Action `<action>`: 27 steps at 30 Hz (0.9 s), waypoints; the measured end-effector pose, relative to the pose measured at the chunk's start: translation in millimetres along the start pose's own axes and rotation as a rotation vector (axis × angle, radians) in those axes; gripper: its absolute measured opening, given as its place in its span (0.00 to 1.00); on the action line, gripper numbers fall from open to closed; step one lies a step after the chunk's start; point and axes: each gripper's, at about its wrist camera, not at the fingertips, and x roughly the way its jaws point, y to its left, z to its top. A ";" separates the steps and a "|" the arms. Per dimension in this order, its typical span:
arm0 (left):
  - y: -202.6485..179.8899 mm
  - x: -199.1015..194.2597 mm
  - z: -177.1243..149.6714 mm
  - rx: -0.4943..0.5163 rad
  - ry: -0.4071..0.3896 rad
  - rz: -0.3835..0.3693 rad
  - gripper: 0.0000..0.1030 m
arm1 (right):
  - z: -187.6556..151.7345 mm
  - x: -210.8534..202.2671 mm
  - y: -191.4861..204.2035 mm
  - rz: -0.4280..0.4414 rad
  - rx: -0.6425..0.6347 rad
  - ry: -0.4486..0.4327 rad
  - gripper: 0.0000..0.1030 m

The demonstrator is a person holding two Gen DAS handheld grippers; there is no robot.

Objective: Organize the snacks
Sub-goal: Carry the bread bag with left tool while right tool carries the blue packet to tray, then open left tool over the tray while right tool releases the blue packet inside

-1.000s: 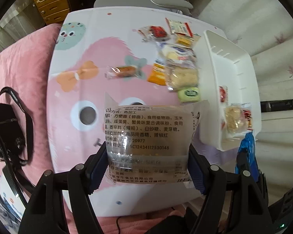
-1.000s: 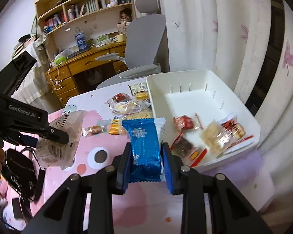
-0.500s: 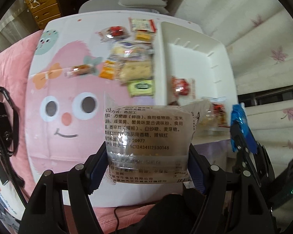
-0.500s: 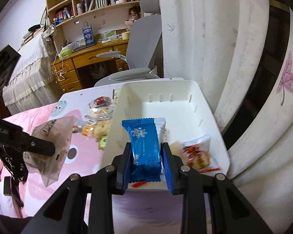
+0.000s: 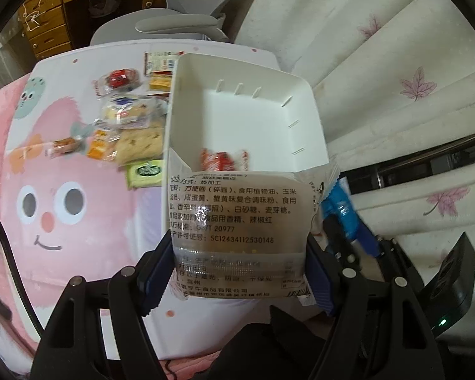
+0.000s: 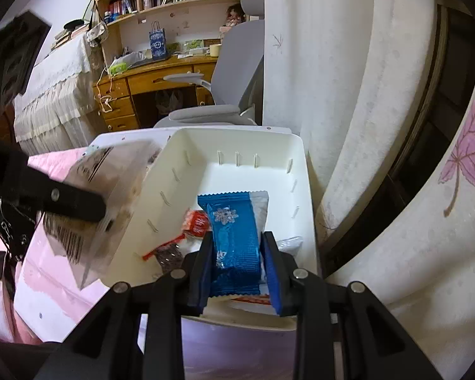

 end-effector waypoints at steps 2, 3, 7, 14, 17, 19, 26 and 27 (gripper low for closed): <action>-4.6 7.8 2.9 -0.017 0.006 -0.002 0.78 | -0.3 3.7 -4.0 0.010 -0.008 0.016 0.30; -6.4 9.8 3.9 -0.028 0.001 -0.010 0.80 | -0.3 5.4 -6.0 0.011 -0.008 0.022 0.31; -9.0 10.0 6.0 -0.037 -0.023 -0.020 0.85 | -0.5 17.0 -14.6 0.026 -0.005 0.061 0.38; 2.8 10.9 6.2 -0.083 -0.024 -0.024 0.85 | -3.6 25.6 -15.2 0.056 -0.005 0.090 0.38; 9.0 9.5 4.3 -0.100 -0.029 -0.032 0.85 | -5.2 26.3 -11.7 0.065 -0.006 0.101 0.38; 13.4 7.5 2.0 -0.104 -0.035 -0.035 0.85 | -5.2 26.9 -8.5 0.065 -0.002 0.105 0.38; 42.4 -3.8 -11.0 -0.122 -0.045 -0.015 0.85 | -6.9 31.0 7.9 0.075 0.018 0.143 0.38; 49.5 -5.2 -14.1 -0.126 -0.043 -0.007 0.85 | -7.0 31.9 10.5 0.076 0.020 0.147 0.38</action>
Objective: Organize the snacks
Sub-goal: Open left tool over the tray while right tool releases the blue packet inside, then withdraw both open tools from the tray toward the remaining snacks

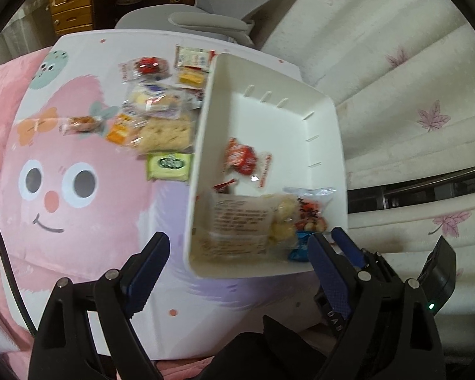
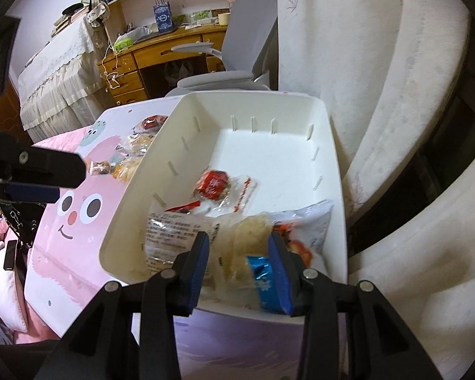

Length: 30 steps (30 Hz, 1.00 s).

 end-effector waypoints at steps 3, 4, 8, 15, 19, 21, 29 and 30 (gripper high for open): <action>21.5 -3.0 -5.3 -0.015 0.005 0.014 0.85 | -1.6 3.1 12.6 0.005 0.009 0.021 0.38; 27.1 -4.2 -6.8 -0.019 0.007 0.016 0.85 | -2.0 3.3 16.0 0.005 0.010 0.024 0.38; 60.0 -12.4 -13.5 -0.031 0.020 0.019 0.85 | -2.6 2.9 36.3 0.017 0.024 0.044 0.38; 113.9 -31.3 -17.2 -0.004 0.058 0.004 0.85 | -3.8 -2.5 65.4 0.007 0.132 0.080 0.45; 144.1 -43.3 -14.5 0.032 0.078 0.005 0.85 | -8.0 -2.1 85.5 0.004 0.215 0.116 0.49; 155.4 -48.8 -13.1 0.057 0.077 0.007 0.85 | -11.4 -2.7 97.8 0.006 0.268 0.132 0.50; 197.7 -67.3 -2.0 0.167 0.092 0.019 0.85 | -21.0 -7.0 128.5 -0.062 0.455 0.137 0.52; 203.0 -69.4 -0.1 0.183 0.093 0.018 0.85 | -21.7 -6.7 129.2 -0.070 0.483 0.138 0.52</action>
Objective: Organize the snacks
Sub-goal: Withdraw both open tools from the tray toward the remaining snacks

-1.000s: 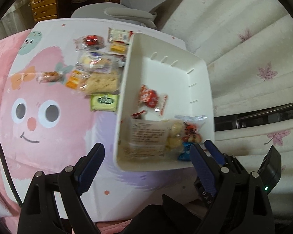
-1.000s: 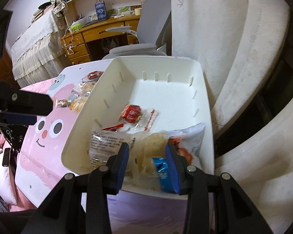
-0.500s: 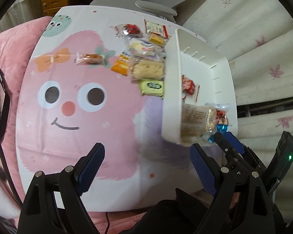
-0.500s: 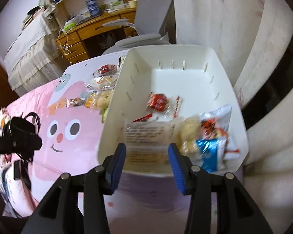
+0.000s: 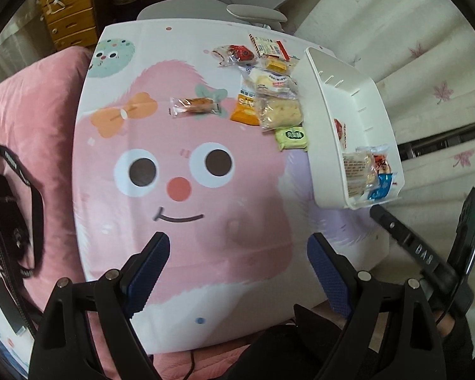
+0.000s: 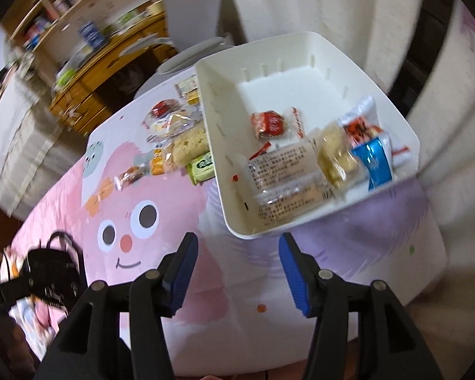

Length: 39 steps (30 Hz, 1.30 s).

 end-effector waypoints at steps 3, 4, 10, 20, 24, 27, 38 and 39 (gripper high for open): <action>9.9 -4.1 3.4 0.033 -0.009 -0.002 0.85 | -2.1 1.9 -2.1 -0.014 0.120 0.016 0.52; 14.7 -5.7 4.5 0.045 -0.015 -0.004 0.85 | -2.6 1.8 -2.2 -0.017 0.147 0.019 0.52; 31.8 -7.2 15.6 0.088 -0.061 -0.015 0.85 | -6.8 6.0 -4.7 -0.014 0.355 0.055 0.52; 51.2 3.6 41.2 0.108 -0.160 -0.015 0.85 | -8.1 33.8 -3.8 0.038 0.720 0.127 0.52; 54.5 16.0 58.5 0.116 -0.203 0.001 0.85 | -6.1 49.3 2.5 0.084 0.820 0.126 0.52; 55.7 30.5 73.8 0.130 -0.220 0.017 0.85 | -2.8 64.5 6.2 0.095 0.905 0.124 0.52; 65.3 105.2 113.8 0.167 -0.218 0.089 0.77 | 20.1 122.9 8.2 0.012 1.084 0.134 0.52; 66.7 110.4 115.1 0.163 -0.215 0.088 0.77 | 22.2 126.7 8.6 -0.005 1.093 0.127 0.52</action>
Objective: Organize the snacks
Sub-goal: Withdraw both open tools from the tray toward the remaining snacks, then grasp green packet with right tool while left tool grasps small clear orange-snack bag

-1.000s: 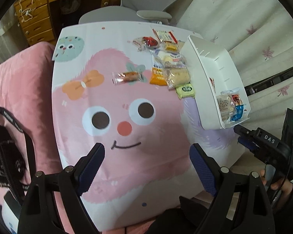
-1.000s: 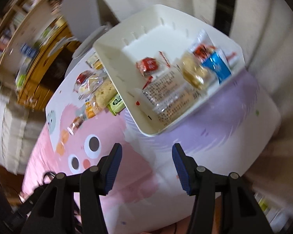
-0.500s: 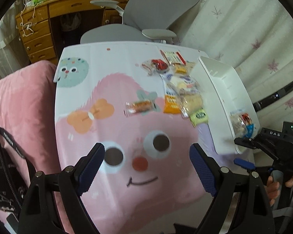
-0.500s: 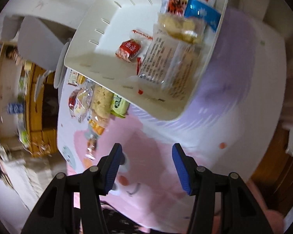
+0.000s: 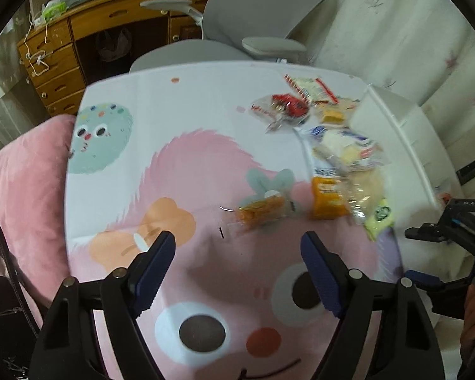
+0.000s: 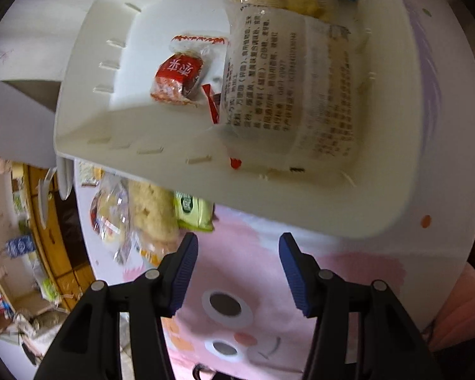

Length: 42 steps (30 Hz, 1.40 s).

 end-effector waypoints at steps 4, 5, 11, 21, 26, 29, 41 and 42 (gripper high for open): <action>0.6 22.5 1.0 0.001 0.008 0.009 0.77 | 4.4 13.7 8.3 -0.037 0.010 -0.020 0.52; 1.0 27.8 2.0 0.000 0.011 0.008 0.76 | 4.6 16.5 10.2 -0.048 0.013 -0.018 0.52; 3.1 43.9 6.9 -0.022 0.013 0.004 0.75 | 1.6 31.9 28.9 -0.069 0.015 -0.024 0.52; 1.2 56.9 14.7 -0.031 0.010 0.004 0.74 | 1.1 39.8 58.8 -0.150 -0.037 -0.080 0.52; -1.2 63.8 21.1 -0.040 0.005 -0.005 0.72 | 8.6 41.2 58.4 -0.148 -0.046 -0.107 0.52; -6.0 65.6 21.1 -0.022 0.004 0.002 0.71 | 10.0 44.0 61.9 -0.156 -0.063 -0.113 0.53; -21.9 64.7 20.8 0.007 0.024 -0.034 0.35 | 9.2 63.6 103.3 -0.286 -0.179 -0.121 0.41; -23.6 65.2 20.3 0.013 0.029 -0.026 0.32 | 9.4 63.5 104.3 -0.284 -0.182 -0.122 0.39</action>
